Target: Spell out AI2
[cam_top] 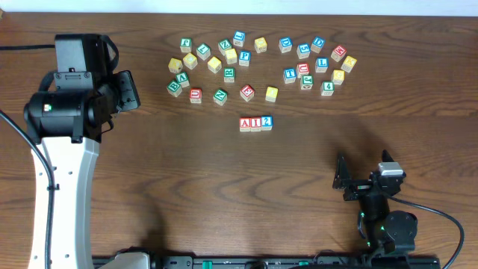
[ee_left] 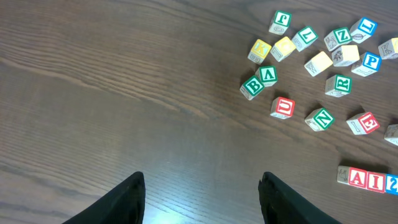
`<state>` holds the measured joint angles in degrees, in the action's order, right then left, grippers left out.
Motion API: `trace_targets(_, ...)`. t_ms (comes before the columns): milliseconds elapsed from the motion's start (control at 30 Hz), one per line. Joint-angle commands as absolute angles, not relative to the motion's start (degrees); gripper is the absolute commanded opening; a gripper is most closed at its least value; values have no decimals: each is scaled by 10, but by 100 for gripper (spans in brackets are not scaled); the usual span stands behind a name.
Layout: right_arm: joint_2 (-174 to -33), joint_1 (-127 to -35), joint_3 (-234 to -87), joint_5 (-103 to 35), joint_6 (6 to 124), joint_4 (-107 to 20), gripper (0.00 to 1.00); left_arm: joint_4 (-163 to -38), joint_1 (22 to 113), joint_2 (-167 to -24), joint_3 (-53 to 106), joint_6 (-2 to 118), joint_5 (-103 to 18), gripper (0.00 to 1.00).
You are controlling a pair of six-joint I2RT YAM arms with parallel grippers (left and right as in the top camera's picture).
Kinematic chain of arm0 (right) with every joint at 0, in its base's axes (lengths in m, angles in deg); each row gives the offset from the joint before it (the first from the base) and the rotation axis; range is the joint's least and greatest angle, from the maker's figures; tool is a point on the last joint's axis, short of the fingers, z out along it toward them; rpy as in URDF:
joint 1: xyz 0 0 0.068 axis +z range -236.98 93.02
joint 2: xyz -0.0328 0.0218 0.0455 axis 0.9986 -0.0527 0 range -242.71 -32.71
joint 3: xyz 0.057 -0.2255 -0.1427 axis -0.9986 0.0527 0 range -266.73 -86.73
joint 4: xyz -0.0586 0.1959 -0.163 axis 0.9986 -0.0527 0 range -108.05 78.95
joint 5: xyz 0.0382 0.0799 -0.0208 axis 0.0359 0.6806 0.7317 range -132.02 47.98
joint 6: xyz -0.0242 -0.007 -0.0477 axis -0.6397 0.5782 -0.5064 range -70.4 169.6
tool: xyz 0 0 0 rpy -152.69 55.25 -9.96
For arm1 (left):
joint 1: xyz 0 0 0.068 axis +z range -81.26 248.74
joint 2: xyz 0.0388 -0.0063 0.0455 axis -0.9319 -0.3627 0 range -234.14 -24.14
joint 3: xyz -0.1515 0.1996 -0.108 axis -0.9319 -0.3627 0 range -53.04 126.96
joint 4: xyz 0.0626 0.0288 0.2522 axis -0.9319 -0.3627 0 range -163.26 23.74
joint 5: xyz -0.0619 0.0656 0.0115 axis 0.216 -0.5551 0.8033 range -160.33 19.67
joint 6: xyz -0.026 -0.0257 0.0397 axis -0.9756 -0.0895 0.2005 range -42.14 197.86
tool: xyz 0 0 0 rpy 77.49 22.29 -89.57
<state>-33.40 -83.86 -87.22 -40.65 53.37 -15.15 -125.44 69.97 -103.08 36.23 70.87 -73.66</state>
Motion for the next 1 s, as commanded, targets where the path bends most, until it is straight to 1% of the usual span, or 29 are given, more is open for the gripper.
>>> trace_targets(0, -330, -843, -870, -402, 527, -153, 99, -1256, 701, -1032, 371, 719, -740, 58)
trace_targets(433, -330, -843, -870, -402, 527, -153, 99, -1256, 701, -1032, 371, 718, -740, 58)
trace_targets(467, -330, -843, -870, -402, 527, -153, 99, -1256, 701, -1032, 371, 718, -757, 100)
trace_targets(567, -330, -843, -870, -402, 527, -153, 99, -1258, 701, -1032, 370, 718, -802, 98)
trace_targets(833, -330, -843, -870, -402, 527, -153, 99, -1257, 700, -981, 345, 719, -800, 98)
trace_targets(967, -330, -843, -870, -402, 527, -153, 99, -1194, 700, -910, 279, 718, -798, 98)
